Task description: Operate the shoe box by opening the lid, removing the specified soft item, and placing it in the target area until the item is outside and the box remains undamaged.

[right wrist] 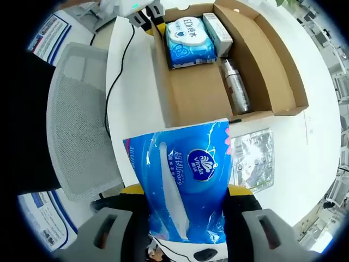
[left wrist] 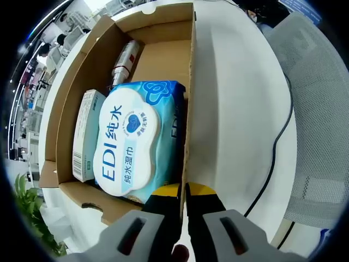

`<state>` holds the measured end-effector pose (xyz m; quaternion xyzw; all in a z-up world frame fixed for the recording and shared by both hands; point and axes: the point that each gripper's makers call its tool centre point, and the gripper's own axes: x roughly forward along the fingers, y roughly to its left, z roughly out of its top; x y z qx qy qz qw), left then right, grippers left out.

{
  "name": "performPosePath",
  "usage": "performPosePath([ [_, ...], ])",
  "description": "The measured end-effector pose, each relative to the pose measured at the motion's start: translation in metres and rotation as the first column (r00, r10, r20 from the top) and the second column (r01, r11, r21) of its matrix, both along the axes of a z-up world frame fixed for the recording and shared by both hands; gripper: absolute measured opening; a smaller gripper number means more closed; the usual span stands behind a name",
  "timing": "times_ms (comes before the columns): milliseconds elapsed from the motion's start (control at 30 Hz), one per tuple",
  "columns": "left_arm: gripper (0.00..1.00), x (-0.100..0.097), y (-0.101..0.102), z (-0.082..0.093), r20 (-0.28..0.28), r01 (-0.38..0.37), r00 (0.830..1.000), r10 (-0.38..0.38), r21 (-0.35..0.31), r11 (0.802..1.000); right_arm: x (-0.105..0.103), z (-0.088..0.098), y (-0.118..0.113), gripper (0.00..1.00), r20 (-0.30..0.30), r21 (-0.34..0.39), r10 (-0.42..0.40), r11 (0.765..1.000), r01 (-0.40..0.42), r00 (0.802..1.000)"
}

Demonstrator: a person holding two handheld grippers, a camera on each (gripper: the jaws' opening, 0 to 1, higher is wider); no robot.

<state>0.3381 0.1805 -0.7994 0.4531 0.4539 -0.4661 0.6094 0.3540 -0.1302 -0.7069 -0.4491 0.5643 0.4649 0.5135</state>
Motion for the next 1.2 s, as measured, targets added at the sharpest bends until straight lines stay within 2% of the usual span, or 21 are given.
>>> performPosePath([
  [267, 0.02, 0.0, 0.0, 0.0, 0.003, 0.0, 1.0, 0.0, -0.001, 1.0, 0.011, -0.005, -0.014, 0.51, 0.011, -0.018, 0.023, 1.0, -0.023, 1.0],
  [500, 0.02, 0.0, -0.001, 0.0, -0.005, 0.004, 1.0, -0.004, 0.0, 1.0, 0.017, -0.015, -0.028, 0.51, 0.007, -0.003, 0.005, 1.0, -0.005, 1.0],
  [633, 0.02, 0.0, -0.001, 0.0, -0.001, 0.003, 1.0, -0.003, -0.002, 1.0, 0.024, -0.021, -0.034, 0.51, 0.024, 0.019, 0.039, 0.999, -0.039, 0.999],
  [700, 0.02, 0.0, -0.001, 0.0, -0.002, 0.002, 1.0, -0.002, -0.001, 1.0, 0.025, -0.025, -0.041, 0.51, 0.026, 0.016, 0.032, 0.999, -0.032, 0.999],
  [767, 0.02, 0.0, -0.001, 0.0, -0.002, 0.0, 1.0, 0.0, 0.0, 1.0, 0.026, -0.032, -0.048, 0.51, 0.024, 0.016, -0.015, 1.0, 0.014, 1.0],
  [867, 0.02, 0.0, -0.001, -0.001, 0.0, 0.001, 1.0, -0.001, 0.0, 1.0, 0.027, -0.039, -0.053, 0.51, 0.022, 0.025, -0.025, 0.999, 0.025, 0.999],
  [1000, 0.02, 0.0, -0.001, 0.0, -0.002, 0.002, 1.0, -0.002, 0.0, 1.0, 0.027, -0.044, -0.056, 0.51, 0.026, -0.003, 0.029, 1.0, -0.029, 0.999],
  [1200, 0.02, 0.0, -0.002, 0.0, -0.002, 0.005, 1.0, -0.005, -0.001, 1.0, 0.029, -0.047, -0.051, 0.52, 0.015, 0.002, 0.048, 0.999, -0.048, 0.999],
])
